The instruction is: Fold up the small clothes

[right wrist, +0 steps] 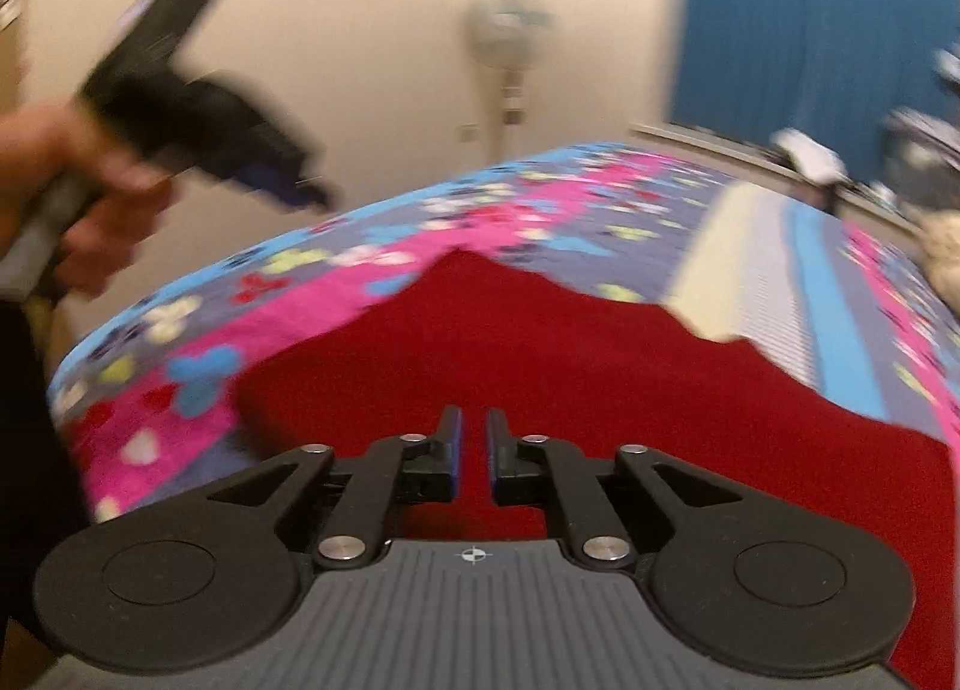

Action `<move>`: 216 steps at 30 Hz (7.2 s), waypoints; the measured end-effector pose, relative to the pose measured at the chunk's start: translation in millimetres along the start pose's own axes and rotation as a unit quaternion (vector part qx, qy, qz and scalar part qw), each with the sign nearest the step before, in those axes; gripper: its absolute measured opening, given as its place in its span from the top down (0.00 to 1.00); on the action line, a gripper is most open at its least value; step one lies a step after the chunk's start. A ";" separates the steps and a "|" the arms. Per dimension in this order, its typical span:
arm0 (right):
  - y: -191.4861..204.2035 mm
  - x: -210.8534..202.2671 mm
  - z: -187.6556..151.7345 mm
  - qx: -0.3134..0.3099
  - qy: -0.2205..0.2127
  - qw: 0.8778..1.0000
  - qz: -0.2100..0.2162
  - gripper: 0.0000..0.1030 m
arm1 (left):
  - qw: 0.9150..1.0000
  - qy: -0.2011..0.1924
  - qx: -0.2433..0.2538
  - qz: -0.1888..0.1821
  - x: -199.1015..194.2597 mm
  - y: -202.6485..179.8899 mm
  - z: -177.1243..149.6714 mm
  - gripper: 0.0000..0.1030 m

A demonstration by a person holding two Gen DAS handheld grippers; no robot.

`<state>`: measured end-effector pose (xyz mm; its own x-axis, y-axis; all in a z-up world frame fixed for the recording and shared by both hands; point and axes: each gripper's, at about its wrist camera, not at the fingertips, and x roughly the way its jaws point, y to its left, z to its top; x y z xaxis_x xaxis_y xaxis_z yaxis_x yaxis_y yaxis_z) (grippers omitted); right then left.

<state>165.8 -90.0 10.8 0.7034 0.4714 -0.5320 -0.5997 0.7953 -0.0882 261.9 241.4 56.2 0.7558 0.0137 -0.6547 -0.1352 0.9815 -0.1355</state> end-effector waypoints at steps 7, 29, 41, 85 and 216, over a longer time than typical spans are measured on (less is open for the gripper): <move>78.0 48.2 -6.0 -0.123 0.014 0.991 0.049 0.60 | 0.999 0.028 -0.009 0.014 15.9 5.1 -4.5 0.67; 79.4 44.6 27.8 -0.142 -0.081 0.987 0.002 0.86 | 0.954 0.199 -0.116 -0.194 132.0 3.5 25.7 0.12; 81.0 25.9 37.7 -0.123 -0.118 0.985 0.011 0.87 | 0.940 0.183 -0.130 -0.255 157.0 -6.7 44.1 0.75; -183.0 -104.1 -110.7 0.526 0.001 0.837 -0.149 0.82 | 0.927 0.121 0.266 -0.234 17.4 -219.2 -126.7 0.81; -258.6 68.1 12.4 0.261 0.091 0.961 0.005 0.40 | 0.955 0.086 0.225 -0.175 109.6 -172.4 4.9 0.29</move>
<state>373.5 -258.9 7.8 0.5921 0.4431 -0.6732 -0.2994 0.8964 0.3267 371.2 74.6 11.5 0.5820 -0.3237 -0.7460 0.4239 0.9036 -0.0614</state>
